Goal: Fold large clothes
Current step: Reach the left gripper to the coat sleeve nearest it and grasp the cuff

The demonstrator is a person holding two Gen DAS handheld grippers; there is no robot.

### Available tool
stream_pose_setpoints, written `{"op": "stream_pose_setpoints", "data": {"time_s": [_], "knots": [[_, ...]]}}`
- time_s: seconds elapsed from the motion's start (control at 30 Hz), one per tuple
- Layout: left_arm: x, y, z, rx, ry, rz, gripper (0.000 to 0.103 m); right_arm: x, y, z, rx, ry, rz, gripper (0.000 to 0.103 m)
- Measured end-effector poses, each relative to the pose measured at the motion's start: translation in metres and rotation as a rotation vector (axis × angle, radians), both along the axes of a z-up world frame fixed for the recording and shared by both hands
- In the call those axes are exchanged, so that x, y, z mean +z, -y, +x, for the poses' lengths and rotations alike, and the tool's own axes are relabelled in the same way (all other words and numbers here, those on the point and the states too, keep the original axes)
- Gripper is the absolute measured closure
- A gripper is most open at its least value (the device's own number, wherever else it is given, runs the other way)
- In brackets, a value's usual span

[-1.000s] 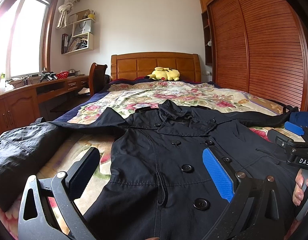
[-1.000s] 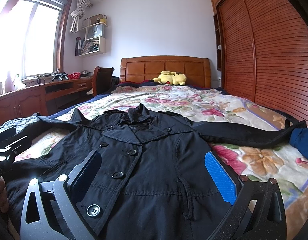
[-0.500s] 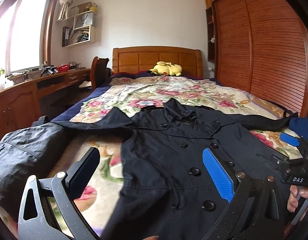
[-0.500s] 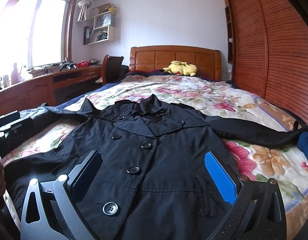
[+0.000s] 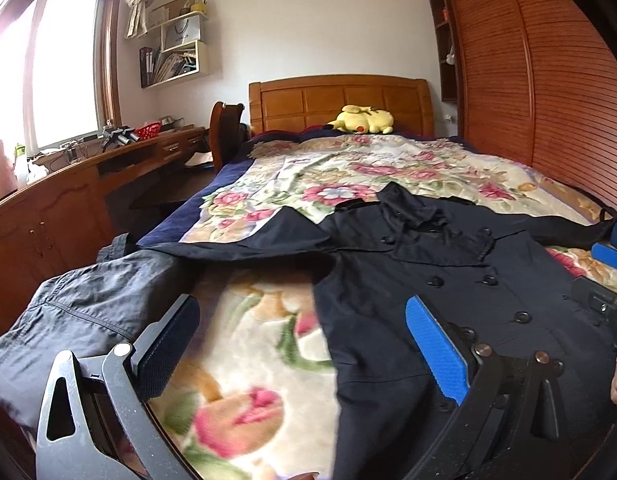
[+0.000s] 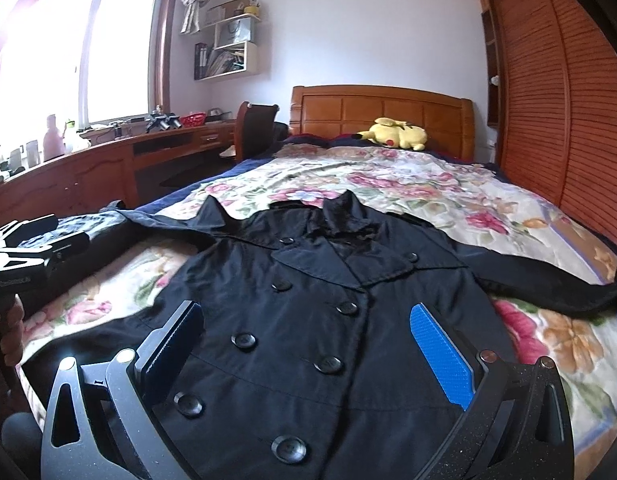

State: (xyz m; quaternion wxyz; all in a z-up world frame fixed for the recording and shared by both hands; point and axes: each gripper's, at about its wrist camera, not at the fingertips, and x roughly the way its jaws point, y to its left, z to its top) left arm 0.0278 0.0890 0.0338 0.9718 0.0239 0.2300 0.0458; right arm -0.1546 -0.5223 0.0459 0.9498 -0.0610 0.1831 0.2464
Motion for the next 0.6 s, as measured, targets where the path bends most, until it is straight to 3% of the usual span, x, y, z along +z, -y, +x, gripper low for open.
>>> {"op": "stream_pose_setpoints", "data": {"time_s": [0.17, 0.6], "knots": [[0.001, -0.025, 0.025, 0.008, -0.05, -0.046, 0.0, 0.009, -0.017, 0.018, 0.035, -0.014, 0.024, 0.0], [-0.002, -0.07, 0.093, 0.079, -0.136, -0.036, 0.0, -0.003, -0.036, 0.069, 0.102, -0.083, 0.052, 0.0]]}}
